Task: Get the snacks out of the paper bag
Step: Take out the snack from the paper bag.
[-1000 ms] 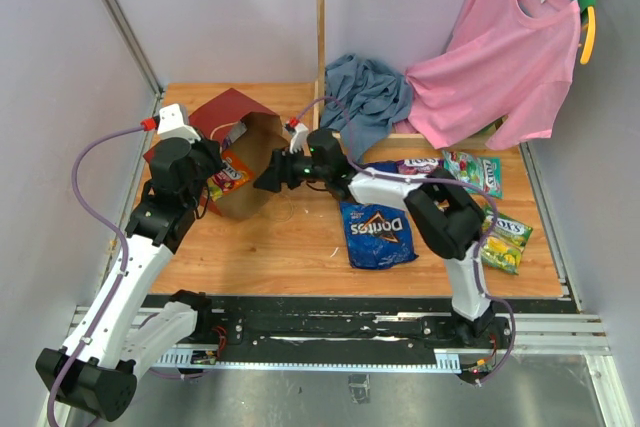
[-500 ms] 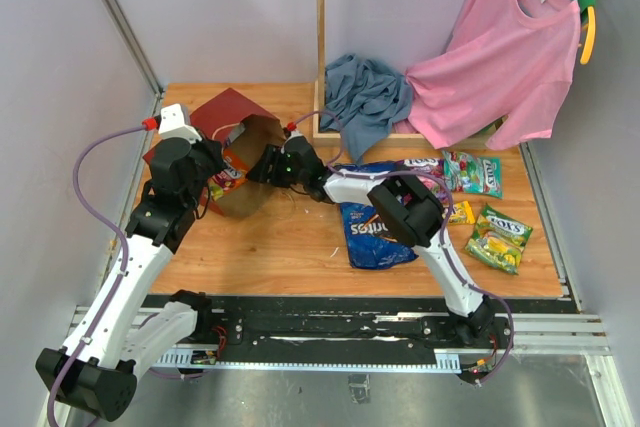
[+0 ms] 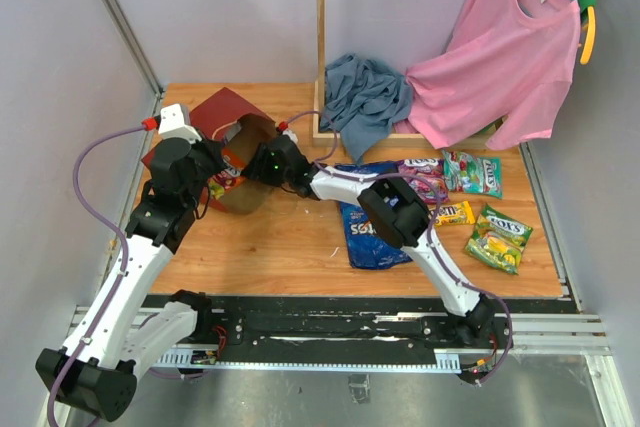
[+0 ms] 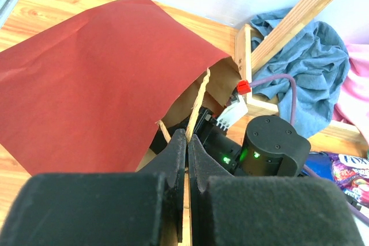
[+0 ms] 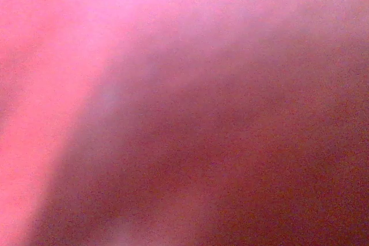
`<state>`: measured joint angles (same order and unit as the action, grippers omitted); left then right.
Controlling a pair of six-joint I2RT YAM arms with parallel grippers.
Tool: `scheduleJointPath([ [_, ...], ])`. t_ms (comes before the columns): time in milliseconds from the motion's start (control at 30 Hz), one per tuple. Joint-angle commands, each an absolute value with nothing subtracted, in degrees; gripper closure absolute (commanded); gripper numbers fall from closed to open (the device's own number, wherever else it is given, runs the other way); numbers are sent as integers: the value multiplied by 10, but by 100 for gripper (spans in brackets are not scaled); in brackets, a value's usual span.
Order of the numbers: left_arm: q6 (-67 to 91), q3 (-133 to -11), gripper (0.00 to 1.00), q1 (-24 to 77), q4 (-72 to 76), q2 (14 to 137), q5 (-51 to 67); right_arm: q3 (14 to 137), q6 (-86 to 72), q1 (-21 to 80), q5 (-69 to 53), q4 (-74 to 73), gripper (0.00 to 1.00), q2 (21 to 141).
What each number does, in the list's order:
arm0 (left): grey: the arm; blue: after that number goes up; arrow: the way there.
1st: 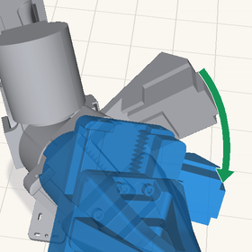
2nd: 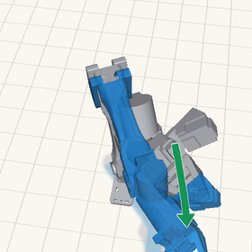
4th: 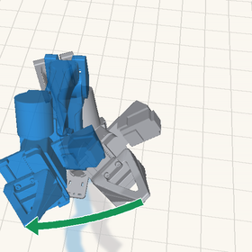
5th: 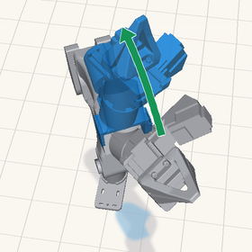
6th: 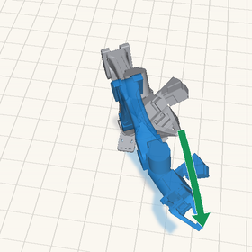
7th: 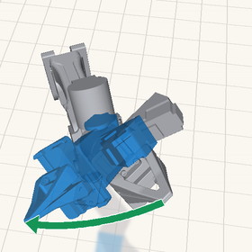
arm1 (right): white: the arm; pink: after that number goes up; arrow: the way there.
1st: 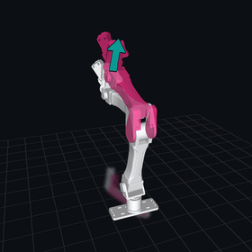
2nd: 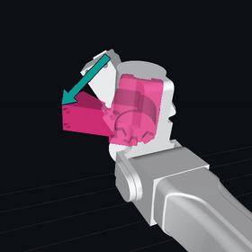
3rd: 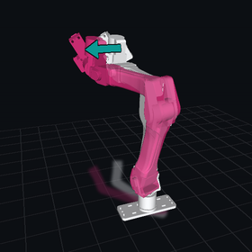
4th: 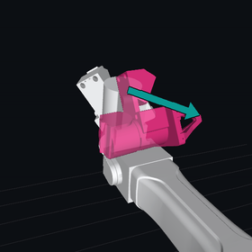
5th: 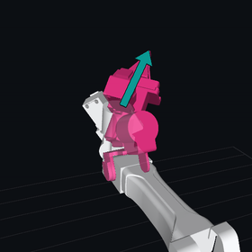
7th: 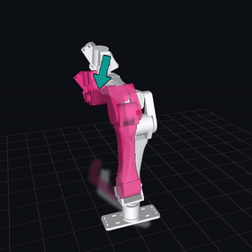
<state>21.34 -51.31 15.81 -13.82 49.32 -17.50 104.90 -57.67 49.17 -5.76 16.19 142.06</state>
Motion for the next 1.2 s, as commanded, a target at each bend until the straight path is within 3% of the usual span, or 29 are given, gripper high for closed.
scheduleJointPath([
  [0,217,-508,99,152,-121,482,-181,1098,-579,519,-26,90,45,1452],
  [133,218,-507,99,152,-120,484,-178,1140,-587,529,-20,83,44,1482],
  [267,217,-507,100,152,-120,485,-180,1166,-588,537,-9,84,50,1499],
  [333,216,-507,99,152,-120,484,-181,1152,-582,540,-3,102,63,1496],
  [433,216,-508,99,152,-121,485,-184,1126,-570,541,0,127,94,1482],
  [467,215,-507,99,152,-121,484,-184,1117,-566,541,0,134,98,1475],
  [1000,214,-507,100,152,-123,487,-196,801,-429,558,29,277,99,1181],
  [1167,213,-508,99,152,-124,484,-199,730,-390,525,-58,306,99,1112],
])
